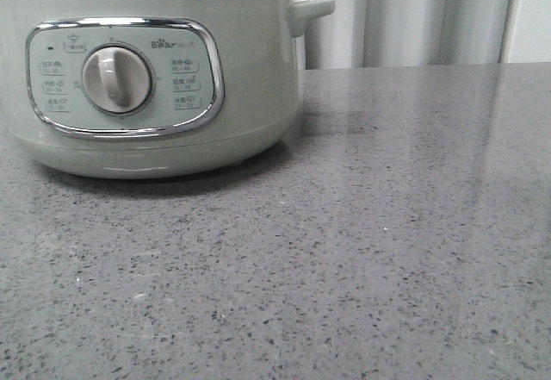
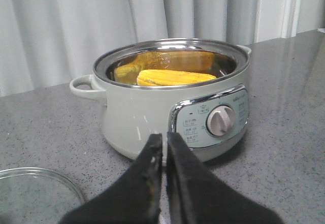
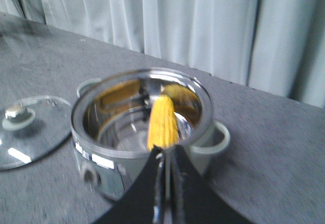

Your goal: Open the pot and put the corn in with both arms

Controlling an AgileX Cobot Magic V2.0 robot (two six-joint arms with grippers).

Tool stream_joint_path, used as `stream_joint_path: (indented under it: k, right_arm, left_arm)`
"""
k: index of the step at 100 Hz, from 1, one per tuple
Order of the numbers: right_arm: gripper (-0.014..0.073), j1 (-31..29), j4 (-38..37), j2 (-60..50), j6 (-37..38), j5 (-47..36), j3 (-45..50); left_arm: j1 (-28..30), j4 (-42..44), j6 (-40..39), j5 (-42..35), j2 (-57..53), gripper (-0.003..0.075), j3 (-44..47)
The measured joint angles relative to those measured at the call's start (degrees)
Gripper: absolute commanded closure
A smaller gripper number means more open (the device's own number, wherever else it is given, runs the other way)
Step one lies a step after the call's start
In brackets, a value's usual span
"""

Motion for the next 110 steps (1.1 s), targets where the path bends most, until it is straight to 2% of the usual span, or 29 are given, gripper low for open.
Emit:
stream_joint_path:
  k: [18, 36, 110]
  right_arm:
    - [0.0664, 0.0, -3.2, -19.1, 0.0, 2.8, 14.3]
    - [0.0664, 0.0, -3.6, -30.4, 0.0, 4.2, 20.7]
    - [0.0666, 0.0, -3.6, -31.7, 0.0, 5.1, 21.5]
  left_arm:
    - [0.0, 0.0, 0.0, -1.9, 0.0, 0.0738, 1.9]
    - [0.0, -0.1, 0.0, -3.4, 0.0, 0.0738, 4.2]
    - [0.0, -0.1, 0.0, -3.7, 0.0, 0.0738, 5.5]
